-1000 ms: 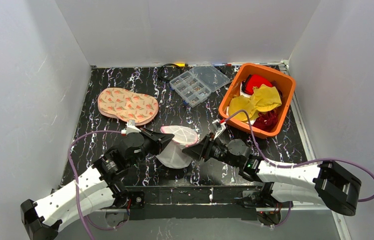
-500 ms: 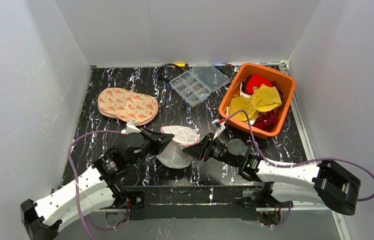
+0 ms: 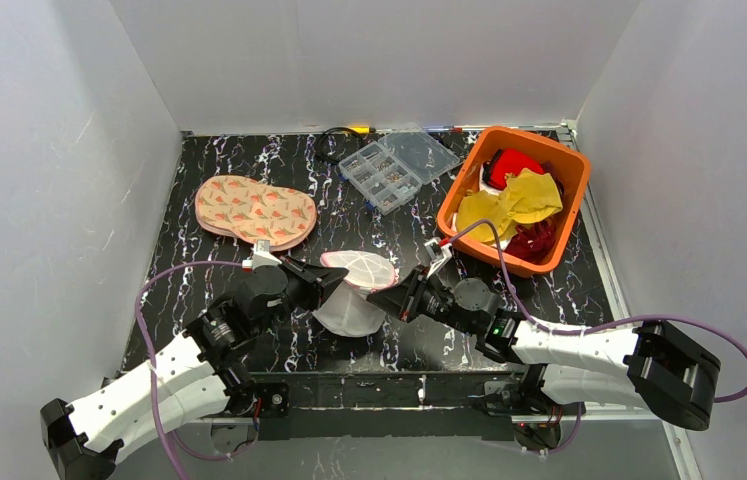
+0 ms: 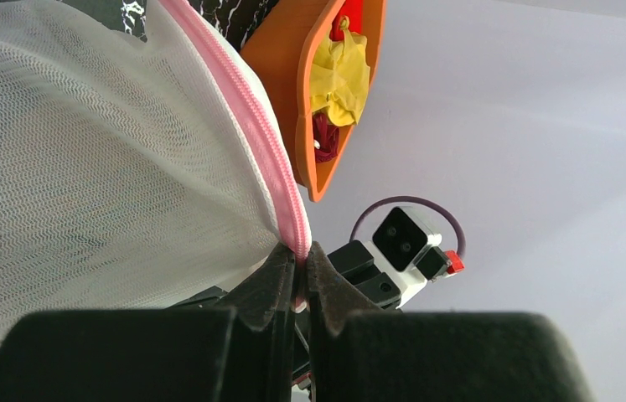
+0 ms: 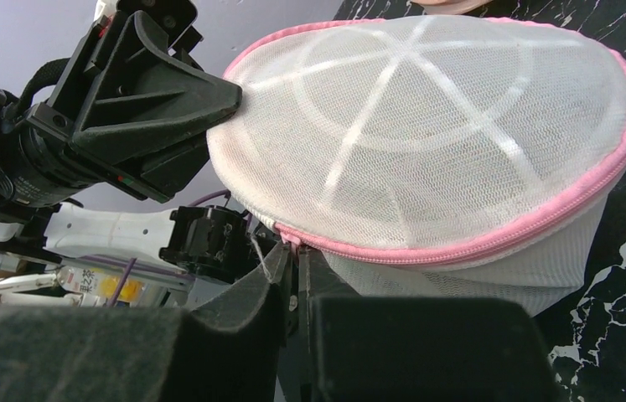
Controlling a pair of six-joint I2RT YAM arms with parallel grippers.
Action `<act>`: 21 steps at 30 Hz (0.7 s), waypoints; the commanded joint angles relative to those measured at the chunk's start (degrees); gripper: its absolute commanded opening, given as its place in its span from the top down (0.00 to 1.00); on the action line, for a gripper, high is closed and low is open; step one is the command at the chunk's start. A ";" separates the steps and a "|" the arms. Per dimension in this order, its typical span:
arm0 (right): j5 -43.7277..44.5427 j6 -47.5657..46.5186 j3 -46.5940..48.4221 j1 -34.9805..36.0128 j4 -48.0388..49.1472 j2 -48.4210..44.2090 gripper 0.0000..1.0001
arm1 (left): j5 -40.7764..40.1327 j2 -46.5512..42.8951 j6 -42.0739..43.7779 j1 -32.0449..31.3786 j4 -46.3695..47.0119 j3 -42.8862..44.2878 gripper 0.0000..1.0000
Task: Unzip the laundry bag and remove the bra
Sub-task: Unzip the laundry bag at the center of the board.
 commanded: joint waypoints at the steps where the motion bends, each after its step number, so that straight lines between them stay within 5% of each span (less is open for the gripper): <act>1: 1.48 -0.30 1.12 0.10 2.12 -1.19 0.87 | -1.63 -1.09 0.26 -0.26 0.42 0.83 1.00; 7: 2.05 -2.08 1.30 0.12 -2.67 -2.84 0.99 | -1.95 -1.86 0.35 -0.30 0.42 0.00 1.00; 21: 12.36 -15.11 7.90 0.12 -37.51 -13.83 0.99 | 3.64 2.30 6.70 -0.21 2.53 0.08 1.00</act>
